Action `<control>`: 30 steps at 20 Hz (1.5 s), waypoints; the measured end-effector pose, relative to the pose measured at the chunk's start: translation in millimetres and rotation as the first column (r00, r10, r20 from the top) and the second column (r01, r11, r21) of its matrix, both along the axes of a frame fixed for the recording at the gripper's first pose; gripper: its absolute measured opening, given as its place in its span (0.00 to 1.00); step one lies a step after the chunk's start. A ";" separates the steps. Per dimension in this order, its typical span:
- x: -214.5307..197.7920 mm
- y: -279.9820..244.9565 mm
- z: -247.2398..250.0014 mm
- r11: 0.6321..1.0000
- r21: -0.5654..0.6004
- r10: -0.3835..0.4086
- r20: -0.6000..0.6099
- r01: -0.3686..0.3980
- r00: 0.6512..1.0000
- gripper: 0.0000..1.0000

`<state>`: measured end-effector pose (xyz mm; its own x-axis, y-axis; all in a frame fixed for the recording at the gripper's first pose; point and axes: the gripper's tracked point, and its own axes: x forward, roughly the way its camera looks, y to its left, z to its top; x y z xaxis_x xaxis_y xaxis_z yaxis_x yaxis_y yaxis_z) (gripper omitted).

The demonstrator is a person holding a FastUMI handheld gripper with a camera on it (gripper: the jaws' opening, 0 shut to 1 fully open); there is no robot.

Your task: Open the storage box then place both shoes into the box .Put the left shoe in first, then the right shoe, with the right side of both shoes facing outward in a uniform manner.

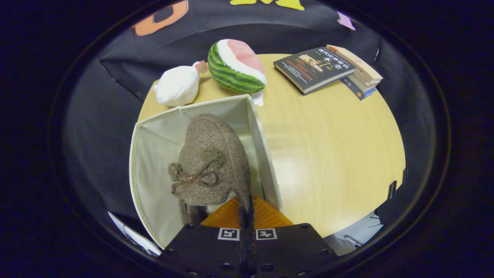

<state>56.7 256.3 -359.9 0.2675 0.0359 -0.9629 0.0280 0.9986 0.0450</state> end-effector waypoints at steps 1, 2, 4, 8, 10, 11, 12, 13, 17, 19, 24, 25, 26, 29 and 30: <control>0.5 -0.8 -2.0 1.000 -0.013 0.004 0.004 -0.003 1.000 0.01; 1.0 -1.7 -3.2 1.000 -0.021 0.004 0.010 -0.004 1.000 0.01; 0.1 -1.0 -7.7 1.000 -0.012 -0.009 0.007 0.009 1.000 0.01; 1.5 -2.2 -9.9 1.000 -0.010 -0.024 0.002 0.024 1.000 0.05; 3.2 2.0 -10.0 1.000 0.005 -0.013 0.017 0.013 1.000 0.10; 2.0 2.6 -7.3 1.000 0.008 -0.012 0.025 0.011 1.000 0.13; 1.6 6.7 -5.5 1.000 0.023 -0.010 0.033 0.009 0.999 0.16; 1.2 10.1 -1.3 0.999 0.035 -0.002 0.040 0.000 0.999 0.17; -6.7 13.9 19.0 0.998 0.060 0.031 0.073 -0.035 0.997 0.44; -8.1 10.4 37.5 0.997 0.060 0.046 0.115 -0.053 0.992 0.60; -8.6 -15.2 91.0 0.993 0.040 0.094 0.256 -0.107 0.962 0.92; -8.7 -23.3 102.2 0.993 0.041 0.093 0.280 -0.109 0.955 0.94; -9.4 -31.8 114.9 0.993 0.042 0.091 0.303 -0.109 0.949 0.95; -9.0 -62.7 158.3 0.994 0.031 0.085 0.392 -0.106 0.916 0.97; -8.1 -75.2 173.1 0.994 0.020 0.084 0.428 -0.103 0.900 0.96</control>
